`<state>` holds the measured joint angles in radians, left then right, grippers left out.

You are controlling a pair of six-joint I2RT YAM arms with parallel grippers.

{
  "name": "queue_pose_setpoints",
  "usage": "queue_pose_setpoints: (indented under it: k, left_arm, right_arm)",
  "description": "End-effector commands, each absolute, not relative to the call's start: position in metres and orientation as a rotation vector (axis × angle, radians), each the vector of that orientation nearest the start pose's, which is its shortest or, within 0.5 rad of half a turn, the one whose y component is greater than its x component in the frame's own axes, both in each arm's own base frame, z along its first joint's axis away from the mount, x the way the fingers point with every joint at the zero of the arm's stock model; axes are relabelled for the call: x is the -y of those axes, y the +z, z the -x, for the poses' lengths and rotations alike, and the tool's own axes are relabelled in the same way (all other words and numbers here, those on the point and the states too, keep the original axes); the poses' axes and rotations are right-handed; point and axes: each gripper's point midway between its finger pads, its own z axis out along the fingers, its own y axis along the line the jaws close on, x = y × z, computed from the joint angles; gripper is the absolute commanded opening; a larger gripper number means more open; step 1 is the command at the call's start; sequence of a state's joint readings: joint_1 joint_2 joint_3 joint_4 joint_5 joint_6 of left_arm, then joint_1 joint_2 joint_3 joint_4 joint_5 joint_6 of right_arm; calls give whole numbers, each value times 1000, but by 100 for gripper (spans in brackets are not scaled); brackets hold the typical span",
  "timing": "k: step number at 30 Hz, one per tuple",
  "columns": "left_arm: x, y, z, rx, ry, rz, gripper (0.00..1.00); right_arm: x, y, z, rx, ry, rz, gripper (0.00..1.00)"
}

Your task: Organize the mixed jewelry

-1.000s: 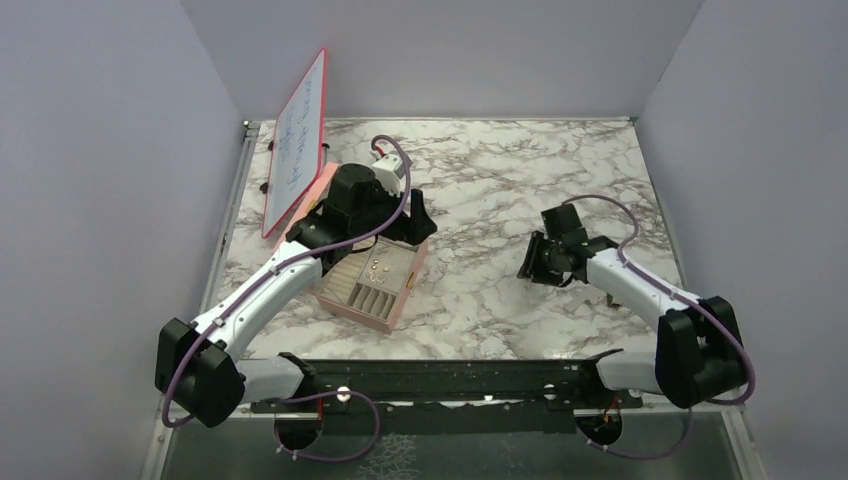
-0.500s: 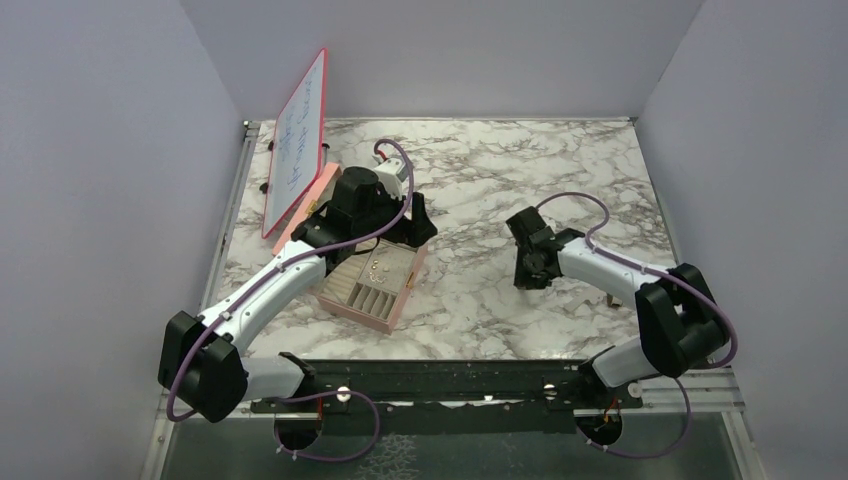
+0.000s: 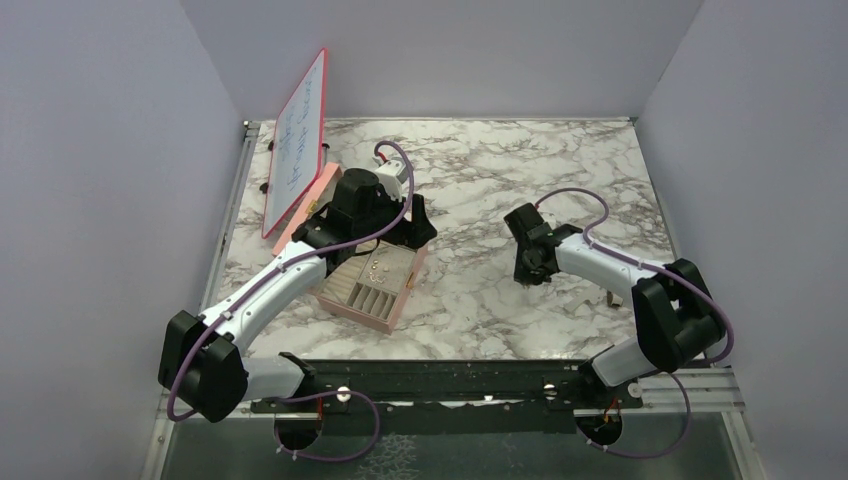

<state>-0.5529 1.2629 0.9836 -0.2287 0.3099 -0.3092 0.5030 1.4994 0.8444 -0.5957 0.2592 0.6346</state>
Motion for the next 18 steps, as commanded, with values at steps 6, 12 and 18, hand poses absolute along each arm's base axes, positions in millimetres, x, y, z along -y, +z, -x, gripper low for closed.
queue_pose_setpoints:
  k: [6,12,18]
  left_arm:
    - [261,206,-288,-2101,-873,-465,80]
    - [260,205,-287,-2103,-875,-462,80]
    - [260,207,-287,-2097,-877,-462,80]
  right_arm:
    - [-110,33,-254,-2719,-123,-236,18]
    - [-111,24,-248,-2744,-114,-239,20]
    - [-106,23,-247,-2741,-140,-247,12]
